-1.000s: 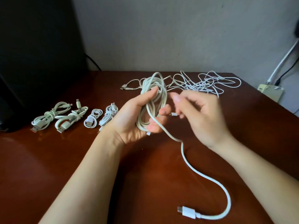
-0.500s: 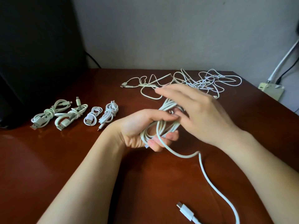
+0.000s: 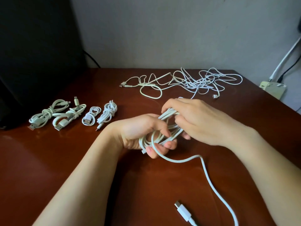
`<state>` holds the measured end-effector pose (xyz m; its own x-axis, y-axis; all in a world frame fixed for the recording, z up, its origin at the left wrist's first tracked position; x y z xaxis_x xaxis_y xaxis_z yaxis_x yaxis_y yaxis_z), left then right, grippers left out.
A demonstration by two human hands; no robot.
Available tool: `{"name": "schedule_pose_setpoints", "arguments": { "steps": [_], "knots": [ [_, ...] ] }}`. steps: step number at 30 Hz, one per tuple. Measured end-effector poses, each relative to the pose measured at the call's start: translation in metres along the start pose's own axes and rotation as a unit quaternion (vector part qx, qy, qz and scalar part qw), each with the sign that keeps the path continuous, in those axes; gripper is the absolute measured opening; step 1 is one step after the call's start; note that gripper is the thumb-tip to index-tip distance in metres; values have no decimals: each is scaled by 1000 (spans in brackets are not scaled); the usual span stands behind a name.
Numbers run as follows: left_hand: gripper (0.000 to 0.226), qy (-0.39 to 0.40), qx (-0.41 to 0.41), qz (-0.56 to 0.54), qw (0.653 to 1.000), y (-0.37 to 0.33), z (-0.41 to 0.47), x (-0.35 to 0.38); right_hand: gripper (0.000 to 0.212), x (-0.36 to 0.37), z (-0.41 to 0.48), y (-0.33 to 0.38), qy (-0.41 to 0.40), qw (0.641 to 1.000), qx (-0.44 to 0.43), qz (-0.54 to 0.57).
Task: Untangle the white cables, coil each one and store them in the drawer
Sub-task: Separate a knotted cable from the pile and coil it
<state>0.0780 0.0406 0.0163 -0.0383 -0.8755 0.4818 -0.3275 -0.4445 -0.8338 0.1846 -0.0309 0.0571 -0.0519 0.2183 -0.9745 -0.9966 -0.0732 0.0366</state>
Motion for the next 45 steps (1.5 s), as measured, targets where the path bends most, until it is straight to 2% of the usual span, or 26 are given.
{"name": "schedule_pose_setpoints", "arguments": {
  "steps": [2,6,9,11,13,17,20,24,28,31,33,37,40,45],
  "knots": [
    [51,8,-3,3,1000,-1,0,-1,31,0,-1,1,-16,999,-10,40],
    [33,-31,13,-57,998,-1,0,-6,39,4,0,1,-79,996,-20,34],
    [21,-63,12,-2,998,-3,3,-15,42,9,2,6,-146,989,-5,33],
    [14,15,-3,-53,998,-4,3,-7,45,10,4,8,-195,979,12,56],
    [23,65,-1,-73,995,-3,2,-1,48,12,6,8,-231,970,17,70],
    [39,83,5,-32,996,-2,2,4,45,7,6,6,-279,957,-18,75],
    [32,45,48,-1,998,-5,3,5,45,1,4,3,-312,948,-35,58],
    [20,-67,111,45,990,-9,4,1,42,-2,4,-1,-341,939,-29,35],
    [22,-97,138,115,979,-11,1,1,44,2,5,-5,-351,935,-27,35],
    [17,-96,129,82,984,-10,2,1,48,6,6,-9,-341,939,-1,43],
    [23,-91,125,44,987,-10,4,2,49,11,7,-12,-313,944,37,92],
    [31,-118,127,11,985,-14,6,6,24,14,10,-14,-256,937,100,214],
    [41,-130,118,3,984,-13,7,3,31,17,11,-15,-213,936,114,257],
    [39,-148,143,-11,979,-16,2,4,32,14,3,-3,-326,925,77,178]
  ]
}}
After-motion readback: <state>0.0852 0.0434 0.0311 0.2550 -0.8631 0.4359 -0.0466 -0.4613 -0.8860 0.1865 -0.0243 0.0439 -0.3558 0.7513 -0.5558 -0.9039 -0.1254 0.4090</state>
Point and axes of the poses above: each hand's wrist, its own z-axis towards the middle knuckle, its own x-axis out of the palm, y = z × x, the point moved 3 cm from there along z, towards the middle knuckle, and after that the axes turned 13 degrees about -z, right-handed, at the moved point
